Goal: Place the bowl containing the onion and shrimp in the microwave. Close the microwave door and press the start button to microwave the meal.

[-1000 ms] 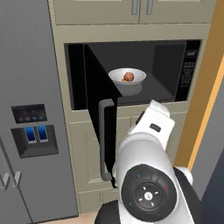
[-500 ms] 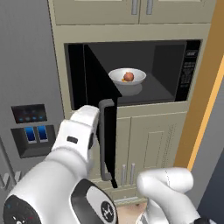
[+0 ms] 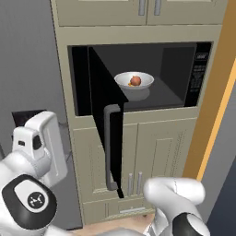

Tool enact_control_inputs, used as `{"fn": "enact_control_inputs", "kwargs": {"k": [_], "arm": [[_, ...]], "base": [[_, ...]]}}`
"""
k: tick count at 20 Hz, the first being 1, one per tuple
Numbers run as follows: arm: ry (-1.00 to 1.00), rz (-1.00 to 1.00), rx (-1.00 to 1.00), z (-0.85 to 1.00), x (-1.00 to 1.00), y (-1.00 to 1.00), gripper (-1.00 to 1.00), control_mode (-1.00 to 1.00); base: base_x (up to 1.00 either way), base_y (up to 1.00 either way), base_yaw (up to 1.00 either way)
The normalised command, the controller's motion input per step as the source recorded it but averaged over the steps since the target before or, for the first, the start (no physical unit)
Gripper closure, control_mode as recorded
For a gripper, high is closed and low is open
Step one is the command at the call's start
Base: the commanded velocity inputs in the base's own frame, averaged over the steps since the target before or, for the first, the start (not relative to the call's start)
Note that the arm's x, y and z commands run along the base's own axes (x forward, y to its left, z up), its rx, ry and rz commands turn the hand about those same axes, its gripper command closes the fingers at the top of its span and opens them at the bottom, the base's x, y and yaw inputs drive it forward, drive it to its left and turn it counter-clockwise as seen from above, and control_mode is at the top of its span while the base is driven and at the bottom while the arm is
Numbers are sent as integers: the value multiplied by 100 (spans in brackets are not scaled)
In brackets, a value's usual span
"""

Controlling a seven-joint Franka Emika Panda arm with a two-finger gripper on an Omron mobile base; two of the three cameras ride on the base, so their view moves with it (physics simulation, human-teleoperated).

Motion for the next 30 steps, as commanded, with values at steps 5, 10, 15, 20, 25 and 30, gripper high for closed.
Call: {"fn": "enact_control_inputs", "kwargs": {"k": [5, 10, 15, 20, 25, 30], "arm": [[9, -21, -13, -12, 90, 0, -100, -100], [9, -20, -5, -8, 65, -23, -100, -100], [2, -19, 0, -1, 10, -82, -100, -100], [0, -14, 0, 0, -3, -100, -100, -100], [0, -12, 0, -6, -29, -100, -100, -100], [-2, -10, 0, -10, -32, -100, -100, -100]], "base": [[0, 0, 0], [0, 0, 0], [0, 0, 0], [0, 0, 0], [0, 0, 0], [0, 0, 0]]}}
